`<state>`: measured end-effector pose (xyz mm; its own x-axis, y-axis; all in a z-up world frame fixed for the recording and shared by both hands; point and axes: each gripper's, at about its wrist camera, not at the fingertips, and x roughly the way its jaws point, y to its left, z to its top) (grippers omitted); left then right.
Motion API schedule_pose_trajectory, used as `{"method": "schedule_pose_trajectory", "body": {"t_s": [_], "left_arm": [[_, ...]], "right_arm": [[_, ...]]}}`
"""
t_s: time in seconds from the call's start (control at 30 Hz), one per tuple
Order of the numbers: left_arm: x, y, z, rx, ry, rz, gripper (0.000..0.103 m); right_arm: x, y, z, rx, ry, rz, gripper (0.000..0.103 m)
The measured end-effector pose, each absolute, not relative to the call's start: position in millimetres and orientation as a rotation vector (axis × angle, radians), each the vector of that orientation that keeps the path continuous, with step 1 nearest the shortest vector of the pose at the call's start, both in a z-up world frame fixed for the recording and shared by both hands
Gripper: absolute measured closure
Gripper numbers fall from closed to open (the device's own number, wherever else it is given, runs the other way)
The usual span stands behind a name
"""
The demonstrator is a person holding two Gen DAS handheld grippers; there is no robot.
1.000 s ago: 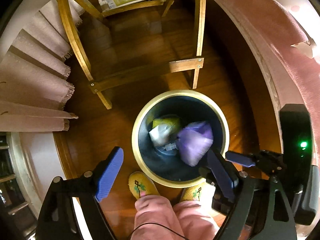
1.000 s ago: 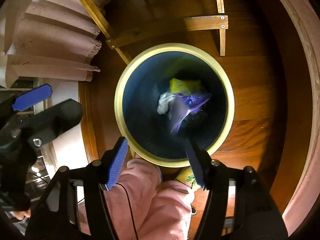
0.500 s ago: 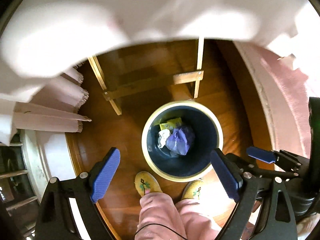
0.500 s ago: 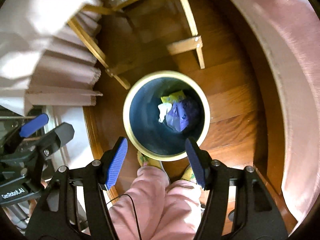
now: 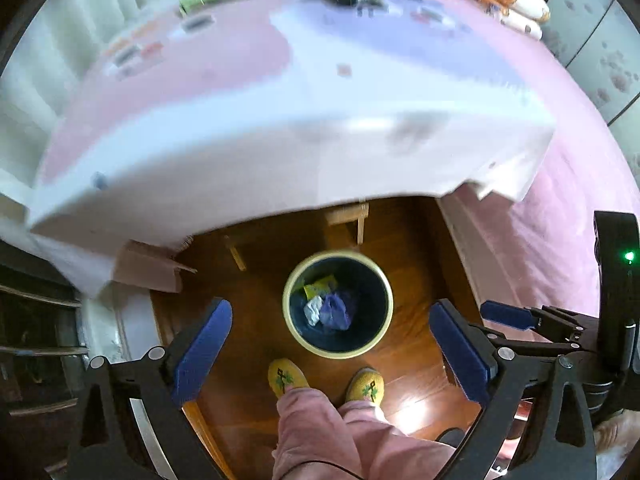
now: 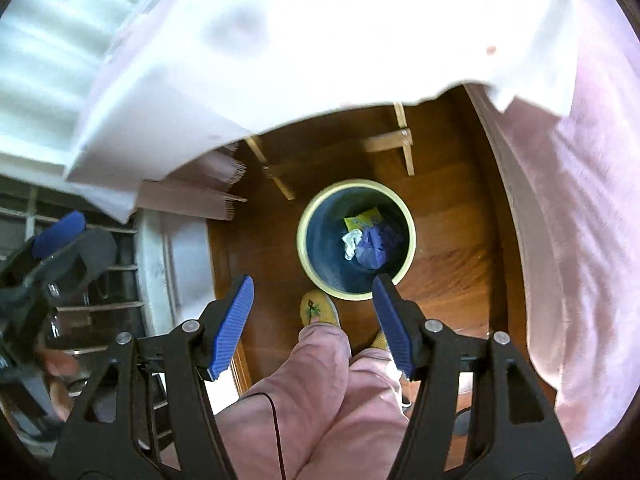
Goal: Collect trash
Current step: 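Move both tools back up toward the table trash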
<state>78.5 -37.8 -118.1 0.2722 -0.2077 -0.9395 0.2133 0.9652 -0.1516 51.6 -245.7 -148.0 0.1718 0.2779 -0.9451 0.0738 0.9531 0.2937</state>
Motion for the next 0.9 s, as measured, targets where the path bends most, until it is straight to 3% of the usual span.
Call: {"method": "schedule_pose_trajectory", "body": {"t_s": [0.37,0.9], "left_arm": [[61.9,20.2,3.8,-0.002,1.073,-0.136,0.002],[85.3,25.3,76.4,0.057,0.918,-0.027,0.001]], "right_arm": [[66.6,-216.1,-35.8,0.146,1.252,0.312,0.044],[138.6,-206.0,41.0,0.054,1.078,0.388,0.044]]}}
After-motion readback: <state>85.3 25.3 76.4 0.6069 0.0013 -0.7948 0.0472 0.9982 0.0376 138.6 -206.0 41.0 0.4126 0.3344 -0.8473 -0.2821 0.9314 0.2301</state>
